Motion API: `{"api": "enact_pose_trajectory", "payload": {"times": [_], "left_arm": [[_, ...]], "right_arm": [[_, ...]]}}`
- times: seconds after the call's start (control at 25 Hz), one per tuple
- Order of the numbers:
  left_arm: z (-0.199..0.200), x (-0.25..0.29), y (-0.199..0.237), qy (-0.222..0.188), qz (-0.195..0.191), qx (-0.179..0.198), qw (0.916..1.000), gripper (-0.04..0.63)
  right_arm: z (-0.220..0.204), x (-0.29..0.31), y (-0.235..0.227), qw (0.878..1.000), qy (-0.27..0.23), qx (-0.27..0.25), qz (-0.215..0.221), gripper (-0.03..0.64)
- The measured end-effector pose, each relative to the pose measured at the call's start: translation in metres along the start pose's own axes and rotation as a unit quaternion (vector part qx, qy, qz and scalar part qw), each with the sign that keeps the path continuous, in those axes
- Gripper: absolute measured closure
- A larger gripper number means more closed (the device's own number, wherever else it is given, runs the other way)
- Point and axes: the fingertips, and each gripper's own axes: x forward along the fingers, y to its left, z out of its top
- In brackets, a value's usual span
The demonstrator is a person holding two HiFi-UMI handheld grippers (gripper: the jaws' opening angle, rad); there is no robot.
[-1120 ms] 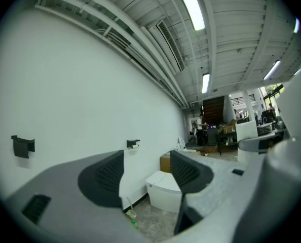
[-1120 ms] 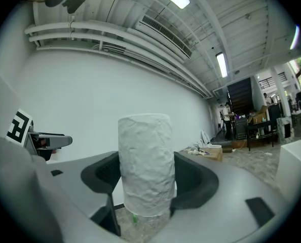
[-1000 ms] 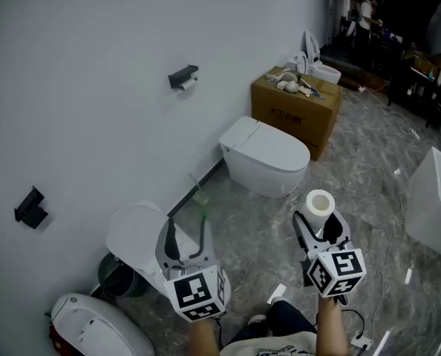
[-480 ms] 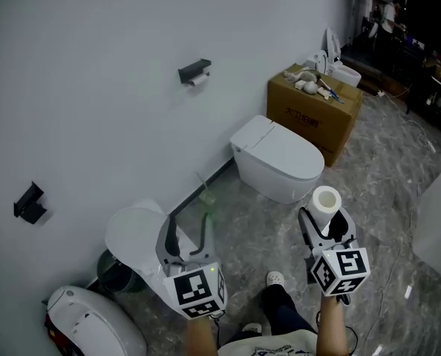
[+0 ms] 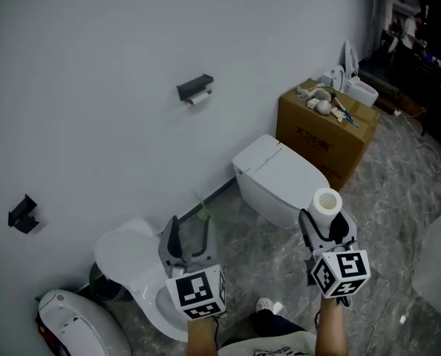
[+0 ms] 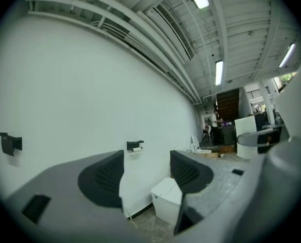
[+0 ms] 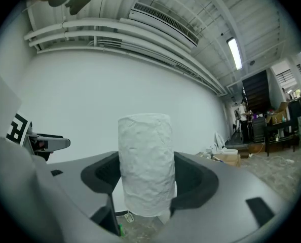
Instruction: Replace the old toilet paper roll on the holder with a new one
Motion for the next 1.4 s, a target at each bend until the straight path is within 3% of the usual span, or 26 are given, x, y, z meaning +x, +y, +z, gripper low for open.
{"api": "enact_pose_trajectory", "payload": {"times": [0.2, 0.84, 1.4], "left_arm": [[0.009, 0.038, -0.018, -0.011, 0.022, -0.004, 0.9997, 0.327], [-0.004, 0.139, -0.024, 0.019, 0.056, 0.003, 0.9983, 0.327], [0.004, 0.315, -0.002, 0.006, 0.041, 0.01, 0.9991, 0.327]], "right_arm": [[0.006, 0.041, -0.03, 1.0, -0.005, 0.002, 0.024, 0.304], [-0.005, 0.153, -0.063, 0.998, 0.012, 0.019, 0.065, 0.305], [0.01, 0.315, -0.092, 0.998, -0.003, 0.018, 0.058, 0.305]]}}
